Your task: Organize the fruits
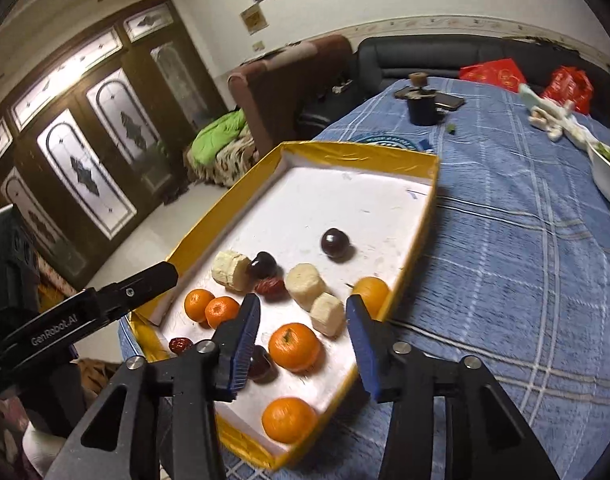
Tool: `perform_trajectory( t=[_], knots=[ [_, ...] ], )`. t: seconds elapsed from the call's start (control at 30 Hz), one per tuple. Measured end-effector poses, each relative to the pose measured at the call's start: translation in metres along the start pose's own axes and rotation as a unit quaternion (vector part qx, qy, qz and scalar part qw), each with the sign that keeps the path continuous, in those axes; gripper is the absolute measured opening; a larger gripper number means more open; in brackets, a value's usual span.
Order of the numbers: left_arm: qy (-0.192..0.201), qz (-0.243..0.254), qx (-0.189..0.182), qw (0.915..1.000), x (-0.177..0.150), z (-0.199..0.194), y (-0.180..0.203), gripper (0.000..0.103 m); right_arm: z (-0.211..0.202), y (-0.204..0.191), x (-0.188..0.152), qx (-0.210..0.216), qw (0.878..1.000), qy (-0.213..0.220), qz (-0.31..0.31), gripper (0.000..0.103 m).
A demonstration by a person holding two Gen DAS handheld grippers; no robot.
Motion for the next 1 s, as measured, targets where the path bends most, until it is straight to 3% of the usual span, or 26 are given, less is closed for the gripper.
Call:
perform_trajectory(
  t=[0.13,0.23,0.37,0.43,0.7,1.0],
  knots=[
    [0.007,0.042,0.023,0.9988,-0.005,-0.001,0.024,0.076,-0.013,0.01,-0.008,0.0,1.0,0.004,0.02,0.052],
    [0.02,0.082,0.059,0.9947,-0.011,-0.003,0.043,0.091,-0.021,0.018,-0.017,-0.023,0.999,0.009,0.022,0.054],
    [0.03,0.131,0.082,0.9876,-0.019,-0.003,0.068,0.095,-0.029,0.036,-0.024,-0.062,0.997,0.019,0.034,0.067],
    [0.024,0.149,0.093,0.9842,-0.023,0.0,0.076,0.095,-0.033,0.048,-0.028,-0.077,0.996,0.022,0.041,0.067],
    [-0.006,0.156,0.101,0.9825,-0.037,0.015,0.085,0.095,-0.037,0.081,-0.046,-0.093,0.993,0.005,0.077,0.068],
    [-0.031,0.166,0.1,0.9806,-0.05,0.027,0.092,0.095,-0.036,0.083,-0.052,-0.101,0.992,0.006,0.077,0.072]
  ],
)
Point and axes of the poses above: each gripper's, at about its wrist camera, not at the fingertips, and z roughly the way its jaws point, y to its right, x to its top, the point moved 8 cm from there along z, roughly the way its jaws point, and after that the axes turned 13 degrees about -x, right-handed, at the moved point
